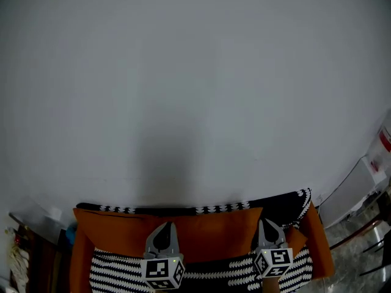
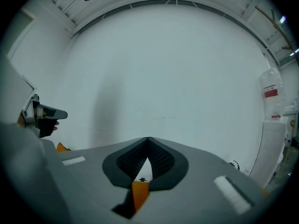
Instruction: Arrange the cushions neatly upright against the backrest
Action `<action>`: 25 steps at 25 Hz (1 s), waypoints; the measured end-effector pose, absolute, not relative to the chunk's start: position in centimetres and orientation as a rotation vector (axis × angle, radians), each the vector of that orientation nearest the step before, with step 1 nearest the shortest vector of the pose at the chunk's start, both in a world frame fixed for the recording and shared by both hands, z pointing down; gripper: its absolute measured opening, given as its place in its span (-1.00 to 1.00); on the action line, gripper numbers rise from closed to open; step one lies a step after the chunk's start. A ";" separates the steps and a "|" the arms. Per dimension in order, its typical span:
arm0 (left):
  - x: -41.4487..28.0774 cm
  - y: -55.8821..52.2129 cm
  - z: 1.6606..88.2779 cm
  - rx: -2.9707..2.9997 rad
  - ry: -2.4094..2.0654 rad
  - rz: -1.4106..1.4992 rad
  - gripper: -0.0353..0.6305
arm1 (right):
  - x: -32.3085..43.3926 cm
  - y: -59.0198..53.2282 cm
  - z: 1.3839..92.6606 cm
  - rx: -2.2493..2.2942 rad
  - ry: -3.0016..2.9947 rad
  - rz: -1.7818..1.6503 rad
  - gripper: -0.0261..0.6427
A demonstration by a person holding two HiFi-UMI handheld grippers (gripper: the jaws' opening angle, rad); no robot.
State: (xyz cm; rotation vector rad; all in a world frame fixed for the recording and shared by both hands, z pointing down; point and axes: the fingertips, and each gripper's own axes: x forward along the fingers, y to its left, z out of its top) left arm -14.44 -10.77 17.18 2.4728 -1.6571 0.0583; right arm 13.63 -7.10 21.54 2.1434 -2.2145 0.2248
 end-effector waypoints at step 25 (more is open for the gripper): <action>-16.8 -7.8 16.7 2.463 -1.682 0.097 -0.88 | 10.2 -3.3 19.9 2.130 -2.232 0.179 -0.89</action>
